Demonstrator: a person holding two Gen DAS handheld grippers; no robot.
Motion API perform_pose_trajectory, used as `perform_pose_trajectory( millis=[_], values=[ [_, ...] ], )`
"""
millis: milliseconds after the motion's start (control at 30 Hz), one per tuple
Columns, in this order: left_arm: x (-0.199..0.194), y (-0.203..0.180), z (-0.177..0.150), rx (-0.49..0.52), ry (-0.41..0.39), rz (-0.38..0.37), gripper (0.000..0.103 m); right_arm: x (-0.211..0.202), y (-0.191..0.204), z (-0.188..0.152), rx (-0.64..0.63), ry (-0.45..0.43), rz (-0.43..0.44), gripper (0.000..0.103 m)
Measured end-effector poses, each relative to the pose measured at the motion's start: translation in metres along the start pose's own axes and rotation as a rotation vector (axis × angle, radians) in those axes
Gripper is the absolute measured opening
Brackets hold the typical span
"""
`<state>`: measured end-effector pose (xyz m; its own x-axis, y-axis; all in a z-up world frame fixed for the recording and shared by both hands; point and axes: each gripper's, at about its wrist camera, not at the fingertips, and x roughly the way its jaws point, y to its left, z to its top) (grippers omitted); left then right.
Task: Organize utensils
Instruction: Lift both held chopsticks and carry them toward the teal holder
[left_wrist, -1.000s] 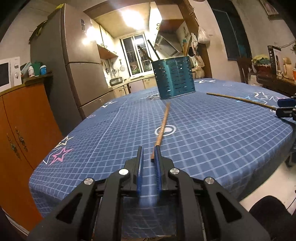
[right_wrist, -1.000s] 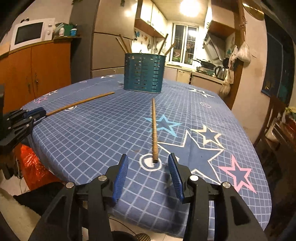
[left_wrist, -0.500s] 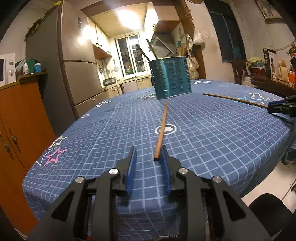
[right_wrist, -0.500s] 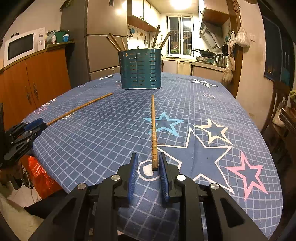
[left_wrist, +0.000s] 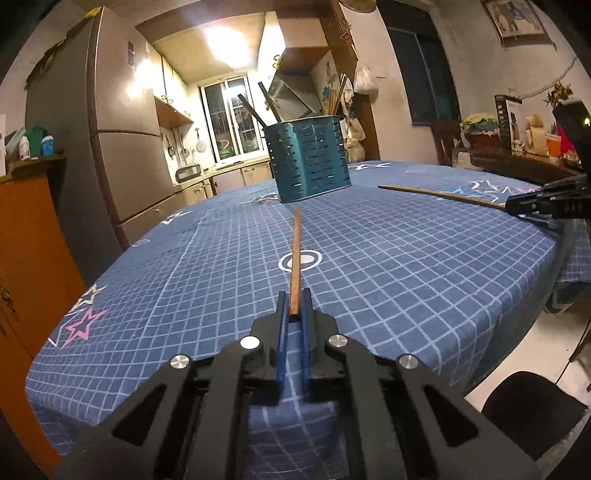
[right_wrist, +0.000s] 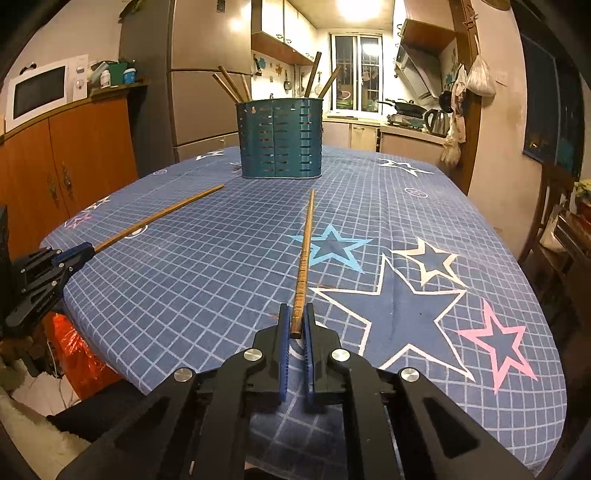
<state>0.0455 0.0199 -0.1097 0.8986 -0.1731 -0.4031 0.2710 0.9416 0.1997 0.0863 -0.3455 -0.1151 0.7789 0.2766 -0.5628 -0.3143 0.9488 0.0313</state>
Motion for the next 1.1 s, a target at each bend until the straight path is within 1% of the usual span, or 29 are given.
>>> perform_pose_trajectory(
  millis=[100,167,400,600,800,1033,1100],
  values=[
    [0.0,-0.002,0.0,0.014,0.001,0.003,0.003,0.0,-0.001,-0.002,0.017,-0.012,0.012,0.009],
    [0.0,-0.002,0.0,0.014,0.0,0.005,0.003,0.0,0.001,-0.003,-0.003,-0.029,-0.001,0.009],
    [0.001,-0.004,0.001,0.013,0.002,0.011,0.003,0.001,0.018,-0.005,-0.107,-0.052,-0.087,0.009],
    [0.0,-0.003,0.001,0.013,0.001,0.012,0.003,-0.001,0.027,-0.009,-0.149,-0.066,-0.136,0.009],
    [0.0,-0.003,0.0,0.015,0.001,0.011,0.003,0.0,0.042,-0.017,-0.234,-0.099,-0.235,0.009],
    [0.0,-0.003,0.0,0.02,0.004,0.015,0.003,0.002,0.038,-0.015,-0.185,-0.105,-0.23,0.009],
    [0.0,-0.003,0.0,0.021,0.005,0.016,0.003,0.002,0.032,-0.012,-0.133,-0.1,-0.203,0.009]
  ],
)
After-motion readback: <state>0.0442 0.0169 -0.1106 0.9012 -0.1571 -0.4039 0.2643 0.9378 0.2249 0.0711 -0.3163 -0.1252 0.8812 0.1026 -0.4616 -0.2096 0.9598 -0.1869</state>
